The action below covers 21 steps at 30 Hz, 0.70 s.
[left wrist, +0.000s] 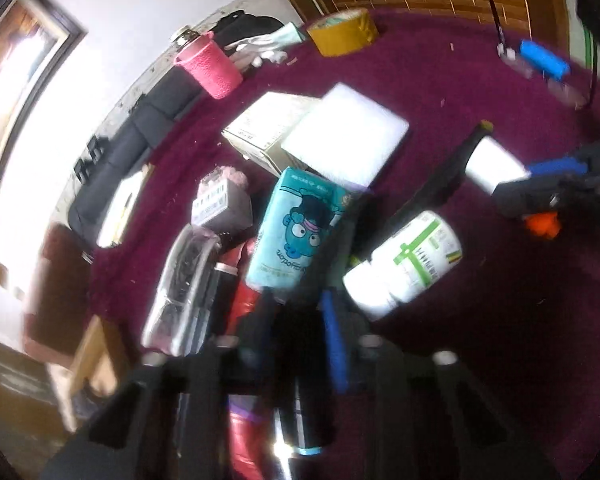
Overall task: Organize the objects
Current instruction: 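Grasp the purple-capped black marker with the left gripper while the right grasps the orange-capped white bottle, then carry the marker and the white bottle with both grippers over the cardboard tray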
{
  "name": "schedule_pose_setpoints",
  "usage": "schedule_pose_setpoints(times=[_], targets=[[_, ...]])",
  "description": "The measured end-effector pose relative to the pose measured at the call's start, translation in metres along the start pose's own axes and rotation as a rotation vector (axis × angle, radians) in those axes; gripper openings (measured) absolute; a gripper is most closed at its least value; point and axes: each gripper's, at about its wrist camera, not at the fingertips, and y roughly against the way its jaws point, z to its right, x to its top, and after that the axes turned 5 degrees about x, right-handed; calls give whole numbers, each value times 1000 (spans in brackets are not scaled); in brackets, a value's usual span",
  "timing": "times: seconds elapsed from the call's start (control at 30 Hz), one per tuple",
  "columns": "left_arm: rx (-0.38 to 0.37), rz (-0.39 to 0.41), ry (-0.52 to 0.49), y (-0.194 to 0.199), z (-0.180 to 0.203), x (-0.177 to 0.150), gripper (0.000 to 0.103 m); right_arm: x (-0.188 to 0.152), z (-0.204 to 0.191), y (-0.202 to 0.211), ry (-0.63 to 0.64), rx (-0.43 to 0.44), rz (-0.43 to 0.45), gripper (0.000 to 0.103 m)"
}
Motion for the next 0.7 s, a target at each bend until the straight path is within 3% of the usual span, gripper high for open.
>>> schedule_pose_setpoints(times=[0.2,0.4,0.5,0.57,0.7], targets=[[-151,-15,258,11,-21,-30,14,0,0,0,-1,1,0,30],[-277,-10,410,26,-30,-58,14,0,1,0,-1,5,0,30],[-280,-38,415,25,-26,-61,14,0,0,-1,4,5,-1,30],[-236,-51,380,22,-19,-59,14,0,-2,-1,11,3,-2,30],[-216,-73,331,12,-2,-53,15,-1,-4,-2,22,7,-5,30]])
